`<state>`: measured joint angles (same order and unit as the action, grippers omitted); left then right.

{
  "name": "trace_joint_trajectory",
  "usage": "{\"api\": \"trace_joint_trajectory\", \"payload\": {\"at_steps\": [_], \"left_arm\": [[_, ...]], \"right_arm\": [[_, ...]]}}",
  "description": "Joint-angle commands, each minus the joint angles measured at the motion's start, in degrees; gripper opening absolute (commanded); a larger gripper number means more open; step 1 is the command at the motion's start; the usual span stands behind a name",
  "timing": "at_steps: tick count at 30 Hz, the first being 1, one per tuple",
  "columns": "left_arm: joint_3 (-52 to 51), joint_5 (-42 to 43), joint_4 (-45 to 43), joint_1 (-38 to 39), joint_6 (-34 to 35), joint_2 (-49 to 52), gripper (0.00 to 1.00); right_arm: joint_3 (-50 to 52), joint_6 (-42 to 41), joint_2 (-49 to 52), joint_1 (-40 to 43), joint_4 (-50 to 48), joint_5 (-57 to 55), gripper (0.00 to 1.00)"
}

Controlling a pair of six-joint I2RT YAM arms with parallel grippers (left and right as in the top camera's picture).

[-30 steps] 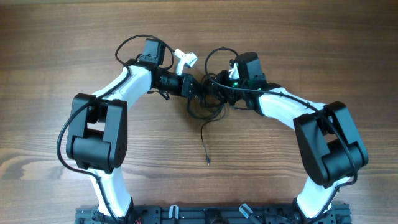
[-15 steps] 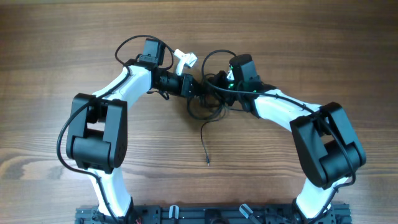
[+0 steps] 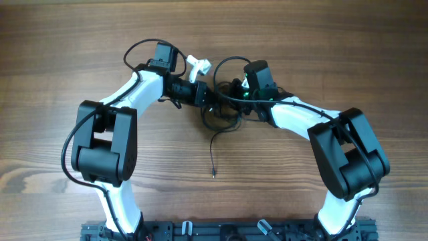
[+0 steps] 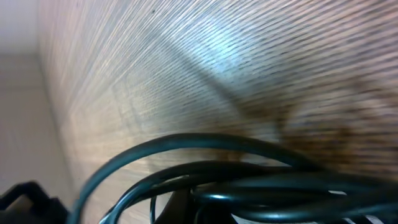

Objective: Untangle cables

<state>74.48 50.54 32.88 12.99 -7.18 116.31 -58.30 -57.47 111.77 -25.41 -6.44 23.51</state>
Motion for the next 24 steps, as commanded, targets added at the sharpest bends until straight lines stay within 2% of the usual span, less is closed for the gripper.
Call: {"api": "trace_joint_trajectory", "payload": {"at_steps": [1, 9, 14, 24], "left_arm": [[-0.4, -7.7, 2.0, -0.2, 0.0, 0.7, 0.04], [-0.4, -14.4, 4.2, -0.2, 0.2, 0.7, 0.04], [-0.4, -14.5, 4.2, -0.2, 0.2, 0.7, 0.04], [-0.4, -14.4, 4.2, -0.2, 0.1, 0.7, 0.04]], "right_arm": [[-0.2, 3.9, 0.4, 0.0, 0.1, 5.5, 0.04], [-0.2, 5.2, -4.7, 0.0, 1.8, 9.6, 0.04], [-0.2, 9.5, -11.4, 0.2, 5.3, 9.6, 0.04], [-0.2, 10.3, -21.1, 5.4, 7.9, 9.7, 0.04]]}}
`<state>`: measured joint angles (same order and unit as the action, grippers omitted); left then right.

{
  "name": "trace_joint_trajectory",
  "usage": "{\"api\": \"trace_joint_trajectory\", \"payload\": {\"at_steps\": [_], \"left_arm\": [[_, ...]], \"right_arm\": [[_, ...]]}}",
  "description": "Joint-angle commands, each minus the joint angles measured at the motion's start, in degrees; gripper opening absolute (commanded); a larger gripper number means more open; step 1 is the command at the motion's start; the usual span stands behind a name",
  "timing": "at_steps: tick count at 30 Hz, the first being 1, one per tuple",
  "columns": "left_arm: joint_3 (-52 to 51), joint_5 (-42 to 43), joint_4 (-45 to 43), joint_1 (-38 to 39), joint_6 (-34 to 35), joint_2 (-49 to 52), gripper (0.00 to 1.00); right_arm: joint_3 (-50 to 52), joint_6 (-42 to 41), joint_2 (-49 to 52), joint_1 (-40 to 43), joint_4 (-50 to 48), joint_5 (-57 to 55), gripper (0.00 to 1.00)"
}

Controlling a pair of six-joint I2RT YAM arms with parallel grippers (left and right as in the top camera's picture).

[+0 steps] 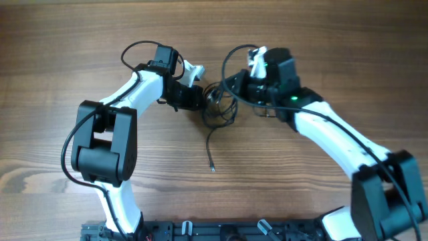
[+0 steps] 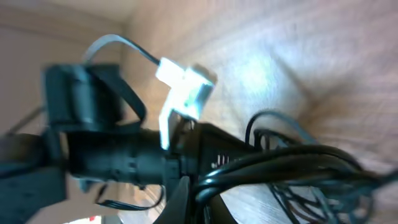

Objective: Untangle cables

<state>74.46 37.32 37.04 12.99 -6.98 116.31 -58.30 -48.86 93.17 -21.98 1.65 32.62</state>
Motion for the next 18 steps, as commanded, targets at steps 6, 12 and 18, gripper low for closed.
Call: {"api": "trace_joint_trajectory", "payload": {"at_steps": [6, 12, 18], "left_arm": [[-0.3, 0.4, 0.1, -0.2, -0.2, 0.7, 0.04], [-0.3, 13.6, 0.3, -0.2, -2.2, -0.6, 0.04], [-0.3, 19.0, -0.3, -0.2, -3.1, -6.7, 0.04]], "right_arm": [[-0.2, 0.3, -2.6, 3.7, 2.5, -0.6, 0.04], [-0.2, -1.2, -2.6, 6.1, 3.0, -1.5, 0.04], [-0.2, -8.5, -2.6, 10.7, 5.2, -2.2, 0.04]]}}
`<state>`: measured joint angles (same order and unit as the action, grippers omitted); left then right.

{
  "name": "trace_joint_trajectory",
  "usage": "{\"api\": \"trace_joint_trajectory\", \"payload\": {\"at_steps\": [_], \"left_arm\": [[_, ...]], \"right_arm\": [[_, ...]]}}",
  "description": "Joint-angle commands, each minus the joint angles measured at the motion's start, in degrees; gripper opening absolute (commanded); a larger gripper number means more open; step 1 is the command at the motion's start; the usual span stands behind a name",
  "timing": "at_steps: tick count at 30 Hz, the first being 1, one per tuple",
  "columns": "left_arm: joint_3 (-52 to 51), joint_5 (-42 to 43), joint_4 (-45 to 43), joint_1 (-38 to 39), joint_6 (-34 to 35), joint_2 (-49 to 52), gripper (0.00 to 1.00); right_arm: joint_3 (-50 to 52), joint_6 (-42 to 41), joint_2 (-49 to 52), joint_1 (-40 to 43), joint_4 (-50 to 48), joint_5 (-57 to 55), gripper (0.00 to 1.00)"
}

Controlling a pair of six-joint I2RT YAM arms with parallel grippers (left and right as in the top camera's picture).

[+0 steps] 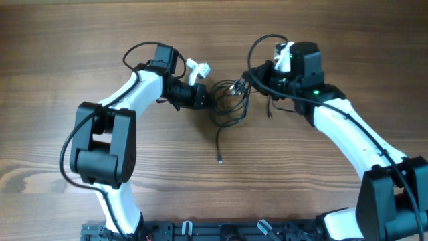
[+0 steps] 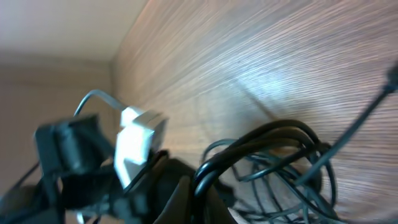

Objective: Untangle cables

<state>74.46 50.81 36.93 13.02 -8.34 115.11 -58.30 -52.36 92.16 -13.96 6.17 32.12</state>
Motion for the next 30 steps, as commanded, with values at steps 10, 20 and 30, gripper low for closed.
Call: {"api": "trace_joint_trajectory", "payload": {"at_steps": [10, 20, 30], "left_arm": [[-0.3, 5.8, 1.9, -0.1, -1.8, -13.0, 0.04], [-0.2, 10.5, 0.7, -0.1, -1.7, -21.6, 0.04], [-0.2, 11.7, -13.9, -0.2, 11.8, -33.7, 0.05]], "right_arm": [[-0.2, -7.1, -1.6, 8.5, 7.6, -9.6, 0.04], [-0.2, 0.8, -1.6, 8.8, 15.4, -24.2, 0.05], [-0.2, 8.1, -1.6, 8.8, 17.4, -28.3, 0.13]]}}
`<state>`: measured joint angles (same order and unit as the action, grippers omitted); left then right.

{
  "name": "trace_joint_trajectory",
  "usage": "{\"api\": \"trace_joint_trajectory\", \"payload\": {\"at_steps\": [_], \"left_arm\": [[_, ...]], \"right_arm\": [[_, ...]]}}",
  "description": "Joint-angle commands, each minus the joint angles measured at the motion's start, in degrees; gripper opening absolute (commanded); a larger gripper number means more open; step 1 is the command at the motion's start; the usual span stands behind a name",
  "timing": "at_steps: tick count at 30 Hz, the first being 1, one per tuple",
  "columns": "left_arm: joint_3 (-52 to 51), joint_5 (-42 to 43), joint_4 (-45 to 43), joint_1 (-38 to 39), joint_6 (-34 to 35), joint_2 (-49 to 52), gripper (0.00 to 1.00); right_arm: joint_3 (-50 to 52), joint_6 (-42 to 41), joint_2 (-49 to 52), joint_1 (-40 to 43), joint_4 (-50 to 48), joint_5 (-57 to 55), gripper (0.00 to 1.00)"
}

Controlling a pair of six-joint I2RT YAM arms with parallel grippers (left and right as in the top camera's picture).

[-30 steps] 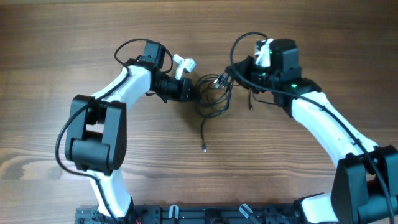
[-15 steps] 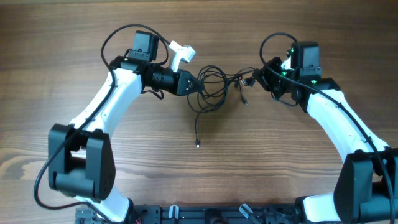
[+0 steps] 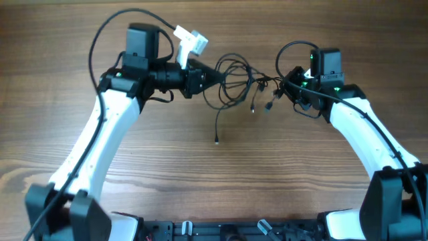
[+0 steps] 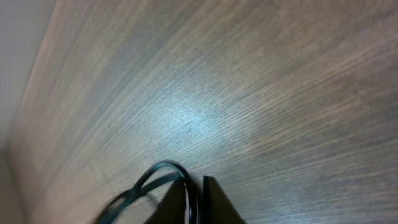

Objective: Untangle cables

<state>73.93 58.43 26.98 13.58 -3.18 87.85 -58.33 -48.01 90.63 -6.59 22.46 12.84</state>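
A tangle of thin black cables is stretched between my two grippers above the wooden table. From the left, my left gripper is shut on one side of the bundle. On the right, my right gripper is shut on a strand; in the right wrist view the gripper has a black cable pinched between its dark fingers and looping out to the left. Two plug ends dangle under the tangle. One loose cable end trails toward the front.
The wooden table runs under everything. Both arms' own black leads arc over their wrists, the left one and the right one. The arms' base rail lies along the front edge.
The right gripper has moved farther right and the left gripper a little back. The tangle is spread wider between them, and two plug ends now hang free beneath it.
Both grippers were close together on a compact knot of cables at the table's middle. At each later moment the right gripper stood farther to the right with its strands, while the left held its side. Now the bundle is drawn out into loose loops.
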Motion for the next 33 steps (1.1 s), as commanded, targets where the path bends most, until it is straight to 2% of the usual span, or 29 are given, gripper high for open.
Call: {"api": "trace_joint_trajectory", "payload": {"at_steps": [1, 4, 8, 10, 14, 16, 19, 22, 25, 30, 33], "left_arm": [[0.3, 3.8, -6.5, -0.7, 9.0, -7.7, 0.06], [0.3, 1.8, -12.1, -0.7, 14.5, -10.0, 0.09], [0.3, -4.2, -15.3, -0.7, 20.1, -11.2, 0.09], [0.3, -6.8, -14.7, -0.7, 21.9, -11.1, 0.09], [0.3, -9.2, -11.6, -0.7, 21.9, -10.2, 0.11], [0.3, -11.6, -8.9, -0.7, 21.9, -9.4, 0.15], [0.3, -18.8, -1.2, -0.7, 21.9, -7.9, 0.28], [0.3, -26.7, 7.9, -0.7, 21.9, -5.7, 0.49], [0.3, -32.9, 16.6, -0.7, 21.9, -2.7, 0.62], [0.3, -41.1, 30.2, -0.7, 22.7, 3.0, 0.66], [0.3, -46.8, 36.7, -0.7, 25.1, 5.7, 0.58]], "right_arm": [[-0.2, 5.1, -0.1, 1.4, 1.3, -9.0, 0.13], [-0.2, 8.4, -0.1, 1.4, 1.5, -9.0, 0.22], [-0.2, 10.7, -0.1, 1.4, 1.9, -9.0, 0.48], [-0.2, 10.7, -0.1, 1.4, 2.1, -9.0, 0.61], [-0.2, 10.7, -0.1, 1.4, 2.3, -9.0, 0.79], [-0.2, 10.7, -0.1, 1.4, 2.3, -9.0, 0.84], [-0.2, 10.7, -0.1, 1.4, 2.5, -8.9, 0.89], [-0.2, 10.4, -0.1, 1.4, 3.4, -8.7, 0.91], [-0.2, 10.4, -0.1, 1.4, 4.6, -7.6, 0.93], [-0.2, 10.4, -0.1, 1.4, 5.1, -7.7, 0.94], [-0.2, 10.4, -0.1, 1.4, 5.1, -7.7, 0.94]]}}
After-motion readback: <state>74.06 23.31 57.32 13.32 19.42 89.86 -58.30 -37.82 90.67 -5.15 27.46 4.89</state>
